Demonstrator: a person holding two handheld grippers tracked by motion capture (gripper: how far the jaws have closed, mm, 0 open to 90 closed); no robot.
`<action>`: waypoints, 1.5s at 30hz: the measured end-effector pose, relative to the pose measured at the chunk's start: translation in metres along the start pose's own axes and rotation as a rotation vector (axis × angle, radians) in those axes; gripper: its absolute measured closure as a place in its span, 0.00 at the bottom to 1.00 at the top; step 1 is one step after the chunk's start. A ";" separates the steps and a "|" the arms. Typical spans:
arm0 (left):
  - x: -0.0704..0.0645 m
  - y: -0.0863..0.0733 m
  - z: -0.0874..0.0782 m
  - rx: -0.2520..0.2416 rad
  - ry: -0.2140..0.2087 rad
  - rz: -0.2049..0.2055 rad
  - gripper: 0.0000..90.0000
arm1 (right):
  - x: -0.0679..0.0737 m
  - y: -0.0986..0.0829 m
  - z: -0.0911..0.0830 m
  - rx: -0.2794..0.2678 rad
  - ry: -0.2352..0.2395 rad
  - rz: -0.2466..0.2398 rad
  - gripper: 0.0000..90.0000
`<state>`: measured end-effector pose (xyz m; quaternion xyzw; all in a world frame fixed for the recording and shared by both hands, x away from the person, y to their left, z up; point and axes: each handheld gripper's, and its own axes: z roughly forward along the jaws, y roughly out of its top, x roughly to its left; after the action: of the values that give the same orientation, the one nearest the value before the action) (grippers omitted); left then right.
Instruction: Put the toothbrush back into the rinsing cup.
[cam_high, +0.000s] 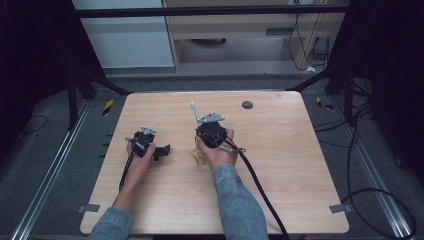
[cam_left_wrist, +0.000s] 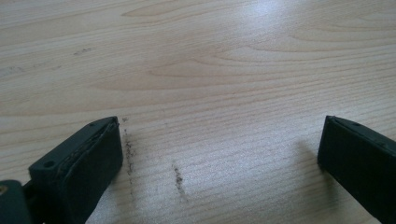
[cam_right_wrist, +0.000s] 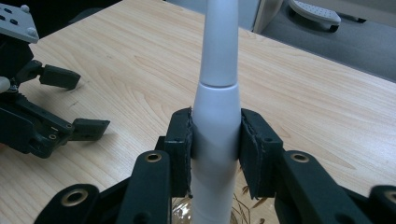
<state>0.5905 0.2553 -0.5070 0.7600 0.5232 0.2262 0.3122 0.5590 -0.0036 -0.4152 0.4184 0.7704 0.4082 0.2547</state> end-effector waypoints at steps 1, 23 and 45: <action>0.000 0.000 0.000 0.000 0.000 0.000 0.00 | 0.000 0.000 0.000 0.000 -0.002 -0.002 0.74; 0.000 0.000 0.000 0.000 0.000 0.000 0.00 | 0.003 0.002 0.002 -0.002 0.013 -0.014 0.73; 0.000 0.000 0.000 0.000 0.000 0.000 0.00 | 0.001 0.004 0.000 0.003 0.015 -0.012 0.65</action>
<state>0.5905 0.2553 -0.5070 0.7601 0.5232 0.2261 0.3121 0.5602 -0.0011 -0.4125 0.4109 0.7755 0.4086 0.2507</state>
